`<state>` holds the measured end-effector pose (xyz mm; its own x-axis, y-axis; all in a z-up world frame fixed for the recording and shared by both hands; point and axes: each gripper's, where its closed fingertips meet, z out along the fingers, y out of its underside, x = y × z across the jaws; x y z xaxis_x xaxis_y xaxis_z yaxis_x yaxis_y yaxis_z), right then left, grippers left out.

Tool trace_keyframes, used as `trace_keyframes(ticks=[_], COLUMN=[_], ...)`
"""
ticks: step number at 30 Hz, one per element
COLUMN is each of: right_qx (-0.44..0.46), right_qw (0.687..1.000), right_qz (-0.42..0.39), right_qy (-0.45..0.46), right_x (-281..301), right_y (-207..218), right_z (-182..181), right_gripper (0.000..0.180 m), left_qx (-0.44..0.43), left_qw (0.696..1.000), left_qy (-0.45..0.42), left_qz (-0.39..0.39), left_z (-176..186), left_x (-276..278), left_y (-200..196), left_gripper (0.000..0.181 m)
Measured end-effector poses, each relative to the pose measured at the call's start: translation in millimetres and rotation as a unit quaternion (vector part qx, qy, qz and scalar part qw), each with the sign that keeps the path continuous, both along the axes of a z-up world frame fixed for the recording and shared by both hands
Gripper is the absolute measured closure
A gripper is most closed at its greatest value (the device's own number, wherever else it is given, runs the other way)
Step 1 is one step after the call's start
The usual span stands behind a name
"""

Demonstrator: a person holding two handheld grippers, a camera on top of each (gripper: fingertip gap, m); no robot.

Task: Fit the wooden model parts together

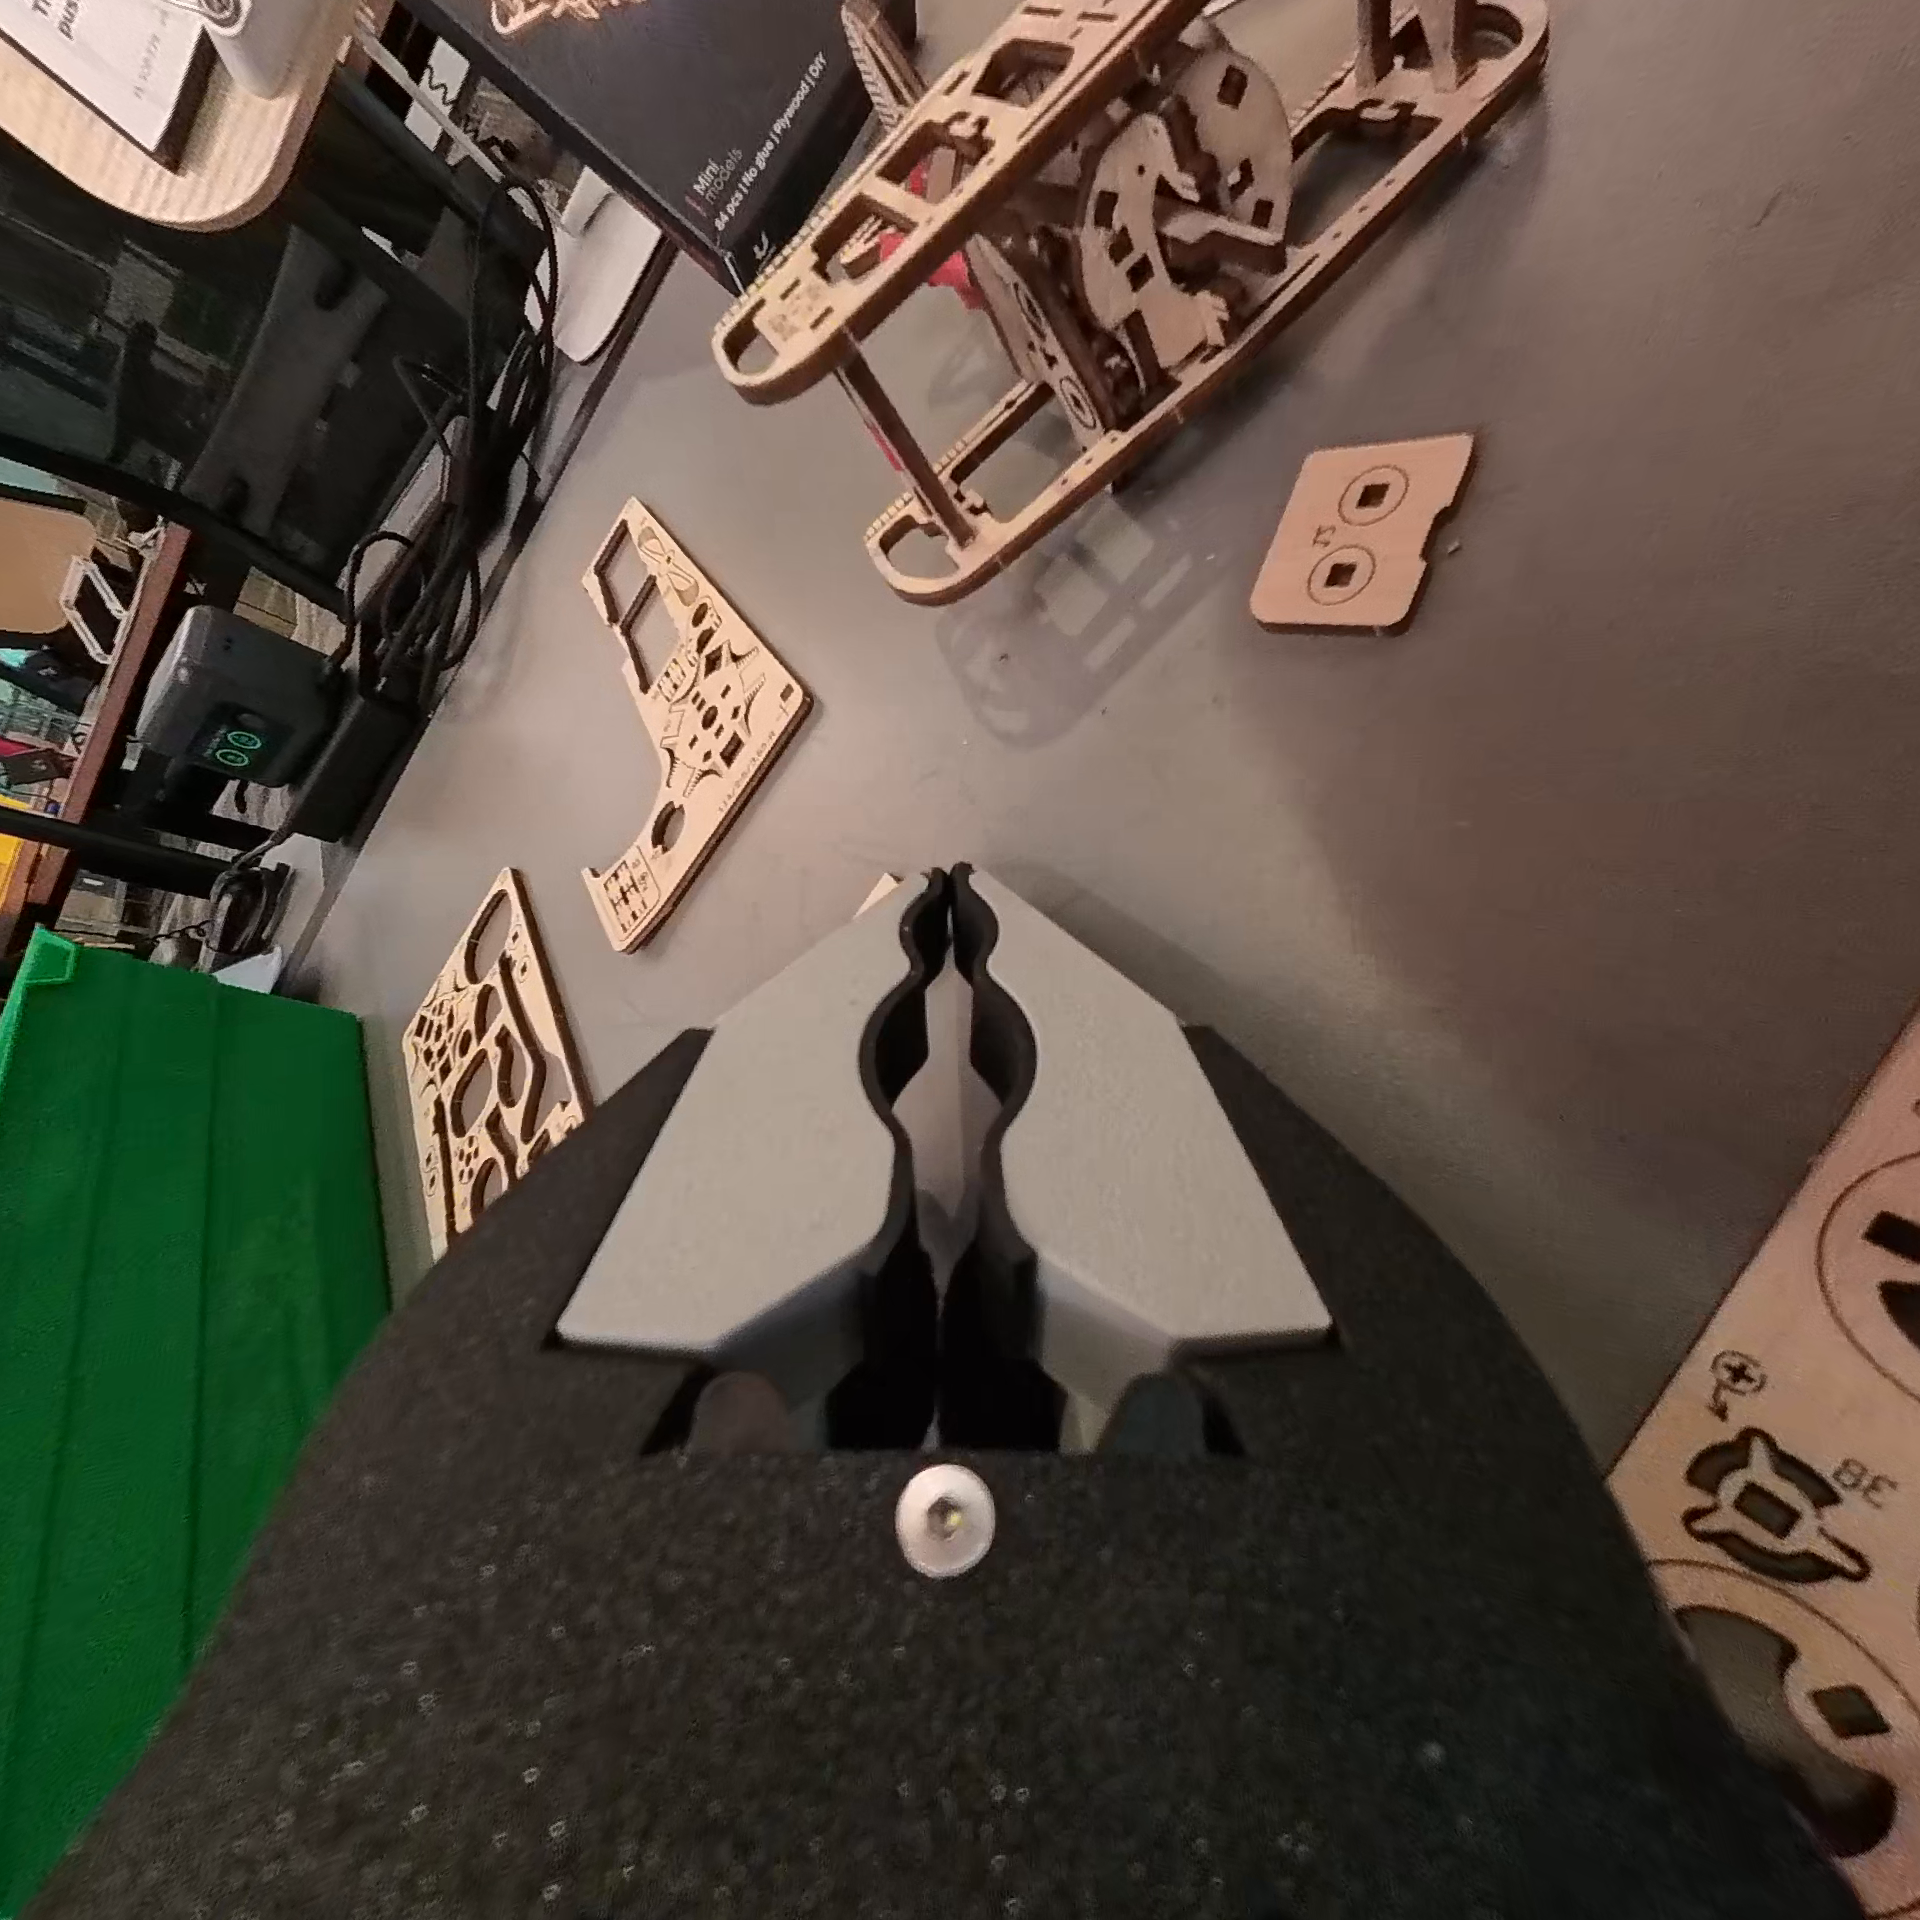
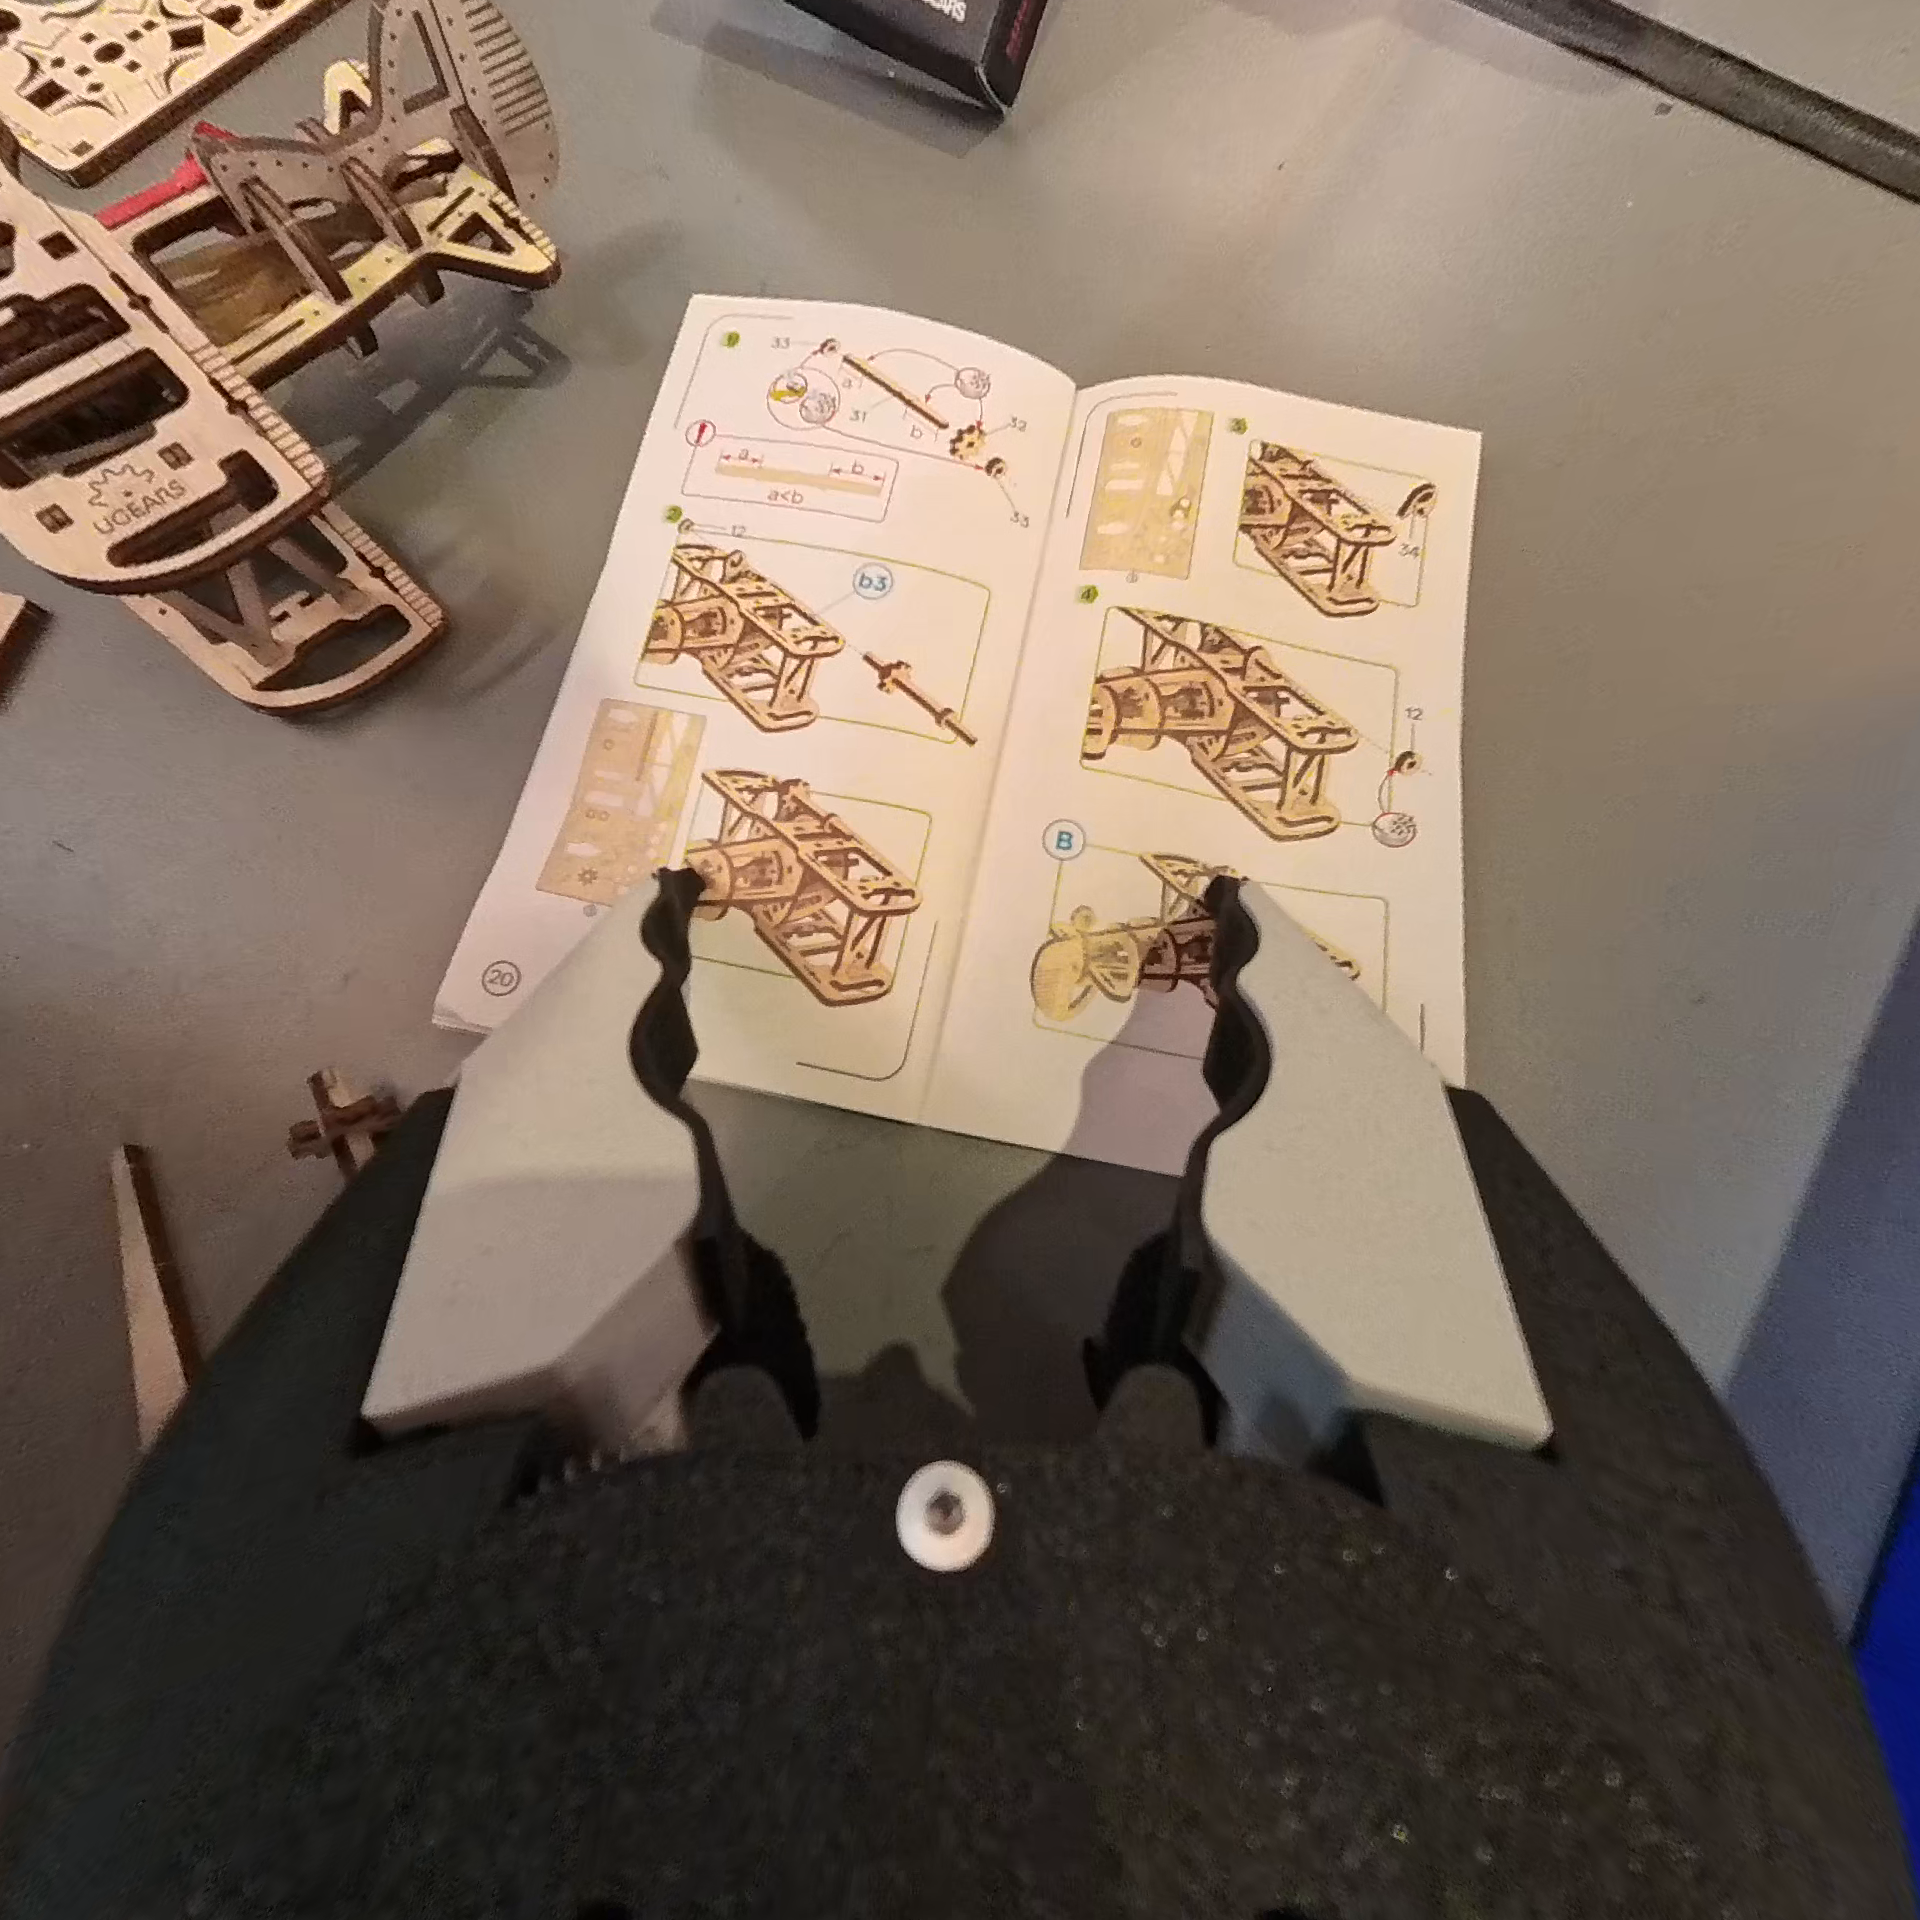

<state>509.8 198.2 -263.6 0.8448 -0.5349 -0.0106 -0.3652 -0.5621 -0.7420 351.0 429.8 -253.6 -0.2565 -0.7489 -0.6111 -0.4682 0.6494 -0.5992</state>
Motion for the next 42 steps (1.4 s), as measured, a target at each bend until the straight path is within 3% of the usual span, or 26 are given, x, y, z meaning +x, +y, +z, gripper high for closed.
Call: trace_keyframes(ticks=[42], right_qx=[0.003], right_qw=[1.000], right_qz=[-0.005], right_qy=[0.001], right_x=[1.5], right_y=[-0.9], right_z=[0.6], right_gripper=[0.085], left_qx=[0.017], left_qw=[1.000], left_qy=[-0.018], left_qz=[-0.017], left_z=[4.0], left_x=[-0.4], left_y=[-4.2], left_gripper=[0.180])
